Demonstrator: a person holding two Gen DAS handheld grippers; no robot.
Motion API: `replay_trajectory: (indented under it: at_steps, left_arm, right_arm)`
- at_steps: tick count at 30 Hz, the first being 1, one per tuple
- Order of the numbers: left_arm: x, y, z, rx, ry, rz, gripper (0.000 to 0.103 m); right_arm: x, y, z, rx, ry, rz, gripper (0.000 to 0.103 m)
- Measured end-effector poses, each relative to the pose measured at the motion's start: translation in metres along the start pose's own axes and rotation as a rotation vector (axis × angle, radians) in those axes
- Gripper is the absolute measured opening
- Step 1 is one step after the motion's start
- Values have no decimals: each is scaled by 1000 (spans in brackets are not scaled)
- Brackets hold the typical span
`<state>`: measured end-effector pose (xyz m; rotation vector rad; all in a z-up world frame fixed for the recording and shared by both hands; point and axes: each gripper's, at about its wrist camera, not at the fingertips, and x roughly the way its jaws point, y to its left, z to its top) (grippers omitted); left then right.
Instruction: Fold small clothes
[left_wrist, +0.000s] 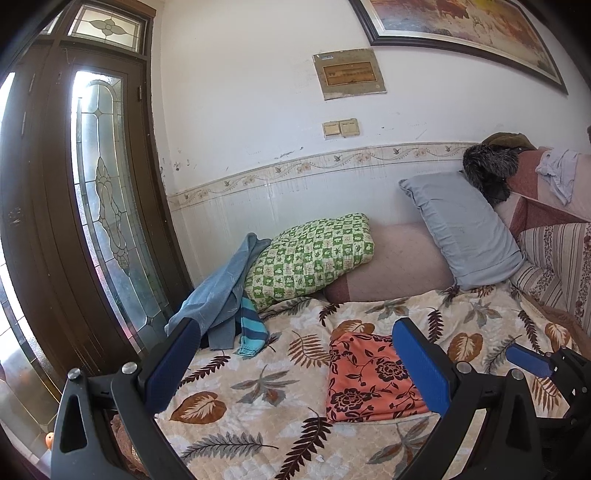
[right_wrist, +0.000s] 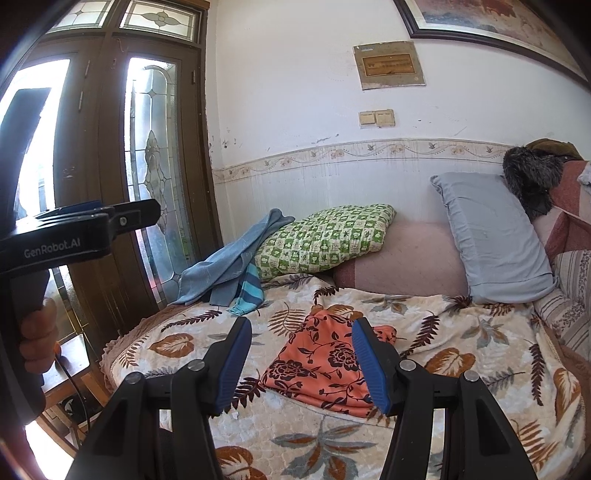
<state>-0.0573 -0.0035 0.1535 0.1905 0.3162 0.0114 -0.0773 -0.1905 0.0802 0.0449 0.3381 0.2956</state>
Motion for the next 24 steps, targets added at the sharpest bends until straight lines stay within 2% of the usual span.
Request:
replay_trajectory:
  at_steps: [16, 24]
  left_arm:
    - [28, 18, 3, -43, 13, -41, 103]
    - [51, 23, -3, -60, 27, -55, 103]
  right_arm:
    - [27, 14, 5, -43, 39, -2, 60]
    - [51, 26, -4, -70, 85, 16, 60]
